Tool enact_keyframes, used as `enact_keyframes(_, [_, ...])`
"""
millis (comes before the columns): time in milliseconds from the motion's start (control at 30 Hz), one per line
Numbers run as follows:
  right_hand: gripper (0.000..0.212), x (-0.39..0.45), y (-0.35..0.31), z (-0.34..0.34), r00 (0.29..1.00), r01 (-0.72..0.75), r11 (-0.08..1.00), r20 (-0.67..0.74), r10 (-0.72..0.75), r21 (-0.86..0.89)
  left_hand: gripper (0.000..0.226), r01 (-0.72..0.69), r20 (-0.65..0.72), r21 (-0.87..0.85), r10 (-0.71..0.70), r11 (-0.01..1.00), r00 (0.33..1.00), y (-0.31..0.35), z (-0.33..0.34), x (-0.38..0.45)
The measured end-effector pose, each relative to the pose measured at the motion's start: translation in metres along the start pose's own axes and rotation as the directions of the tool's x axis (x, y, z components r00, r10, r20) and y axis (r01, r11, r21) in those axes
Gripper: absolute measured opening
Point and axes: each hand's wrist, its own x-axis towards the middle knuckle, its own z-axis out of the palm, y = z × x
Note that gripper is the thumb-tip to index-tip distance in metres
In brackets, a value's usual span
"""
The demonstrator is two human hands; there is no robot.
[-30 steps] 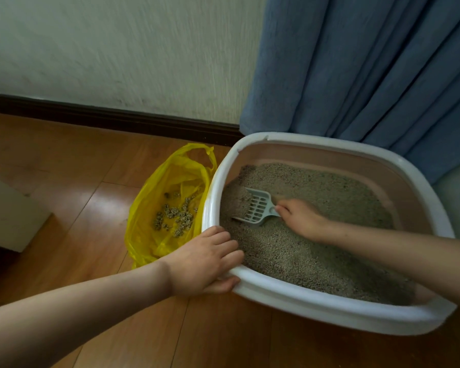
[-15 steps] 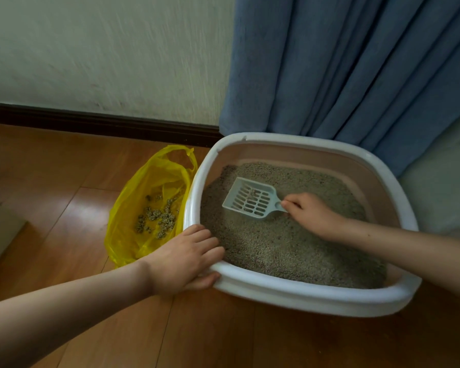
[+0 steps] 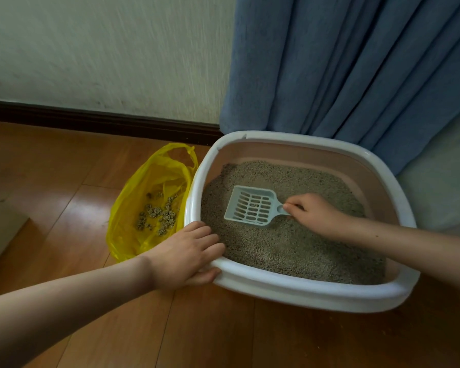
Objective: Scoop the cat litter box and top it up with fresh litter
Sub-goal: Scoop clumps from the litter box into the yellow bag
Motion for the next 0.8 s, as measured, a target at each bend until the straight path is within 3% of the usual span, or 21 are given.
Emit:
enact_keyframes(67, [0.033,-0.001,-0.001,-0.003,1.000,0.022,0.994,0.002,-0.022,-0.111,0.025,0.002,0.001,-0.003,-0.002,1.000,1.000,0.000,0.000,0.000])
enact_keyframes(133, [0.029,-0.002,-0.004,-0.007,0.993,0.114,0.922,0.041,-0.106,-0.371,0.025,0.003,0.006,-0.006,-0.003,1.000,1.000,0.000,-0.001,0.000])
enact_keyframes(200, [0.024,-0.003,-0.007,-0.009,0.980,0.192,0.848,0.055,-0.190,-0.494,0.026,0.004,0.009,-0.006,-0.004,1.000,1.000,0.000,-0.001,0.000])
enact_keyframes(533, [0.028,-0.001,-0.005,-0.011,0.980,0.181,0.863,0.014,-0.197,-0.472,0.026,0.001,-0.001,0.010,-0.001,1.000,1.000,0.000,0.000,0.000])
enact_keyframes(567, [0.026,-0.001,-0.005,-0.013,0.967,0.226,0.827,0.019,-0.252,-0.515,0.026,-0.001,-0.003,0.009,0.001,1.000,1.000,0.000,0.000,0.000])
enact_keyframes(633, [0.016,0.001,-0.002,-0.017,0.880,0.392,0.640,0.066,-0.471,-0.661,0.025,-0.003,-0.009,-0.003,0.003,1.000,1.000,0.000,0.001,0.000])
enact_keyframes(700, [0.021,0.001,-0.004,-0.024,0.833,0.438,0.491,0.134,-0.536,-0.753,0.025,-0.002,-0.012,-0.009,0.002,1.000,1.000,-0.001,0.001,0.000])
enact_keyframes(800, [0.026,0.008,-0.002,-0.038,0.869,0.355,0.502,0.079,-0.489,-0.789,0.026,-0.001,-0.010,-0.008,0.001,1.000,1.000,0.000,0.001,0.000])
